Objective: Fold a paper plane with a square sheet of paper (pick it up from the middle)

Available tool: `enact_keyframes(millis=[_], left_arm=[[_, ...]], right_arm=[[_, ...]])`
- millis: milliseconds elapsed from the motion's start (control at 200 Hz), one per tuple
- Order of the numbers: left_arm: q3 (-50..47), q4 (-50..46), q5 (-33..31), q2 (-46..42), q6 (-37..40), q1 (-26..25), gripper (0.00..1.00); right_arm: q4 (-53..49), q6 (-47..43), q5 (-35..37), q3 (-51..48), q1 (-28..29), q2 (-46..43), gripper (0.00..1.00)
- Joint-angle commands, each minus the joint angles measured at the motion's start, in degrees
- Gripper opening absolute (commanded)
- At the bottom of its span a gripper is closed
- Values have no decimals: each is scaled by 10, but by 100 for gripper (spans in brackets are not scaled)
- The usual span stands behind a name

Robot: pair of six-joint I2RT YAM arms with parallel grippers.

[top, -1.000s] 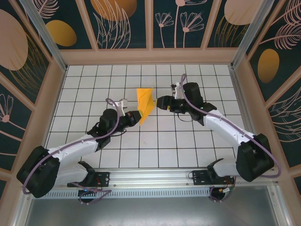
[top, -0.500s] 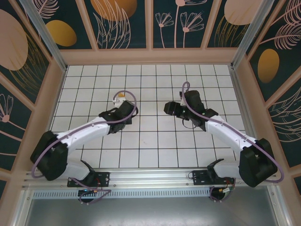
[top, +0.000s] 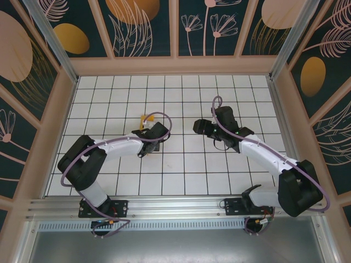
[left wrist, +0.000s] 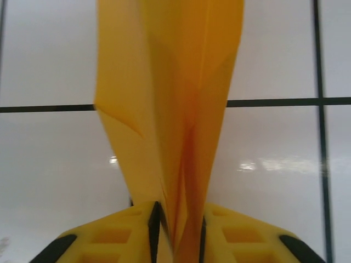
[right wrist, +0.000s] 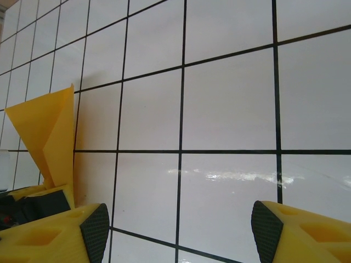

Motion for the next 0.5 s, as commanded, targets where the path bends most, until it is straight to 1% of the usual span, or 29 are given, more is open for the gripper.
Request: enact_keyframes(millis=[0,110,275,350,495], left_arm=[[-2,44,44,6,8,-5,33],[-12,70,71,7,12,-5,38],[-30,119,128,-7,17,0,52],[-40,145,157,-27,16,7,58],[-70,193,204,-104,7,30,69]], right_arm=[[-2,9,9,-9,-5,7,72],[-1,11,6,-9,-5,11,72],[-5,13,7,-6,-4,9,72],[-9,12,8,-4,-1,6,72],[-10,13,23,8,22,9,71]])
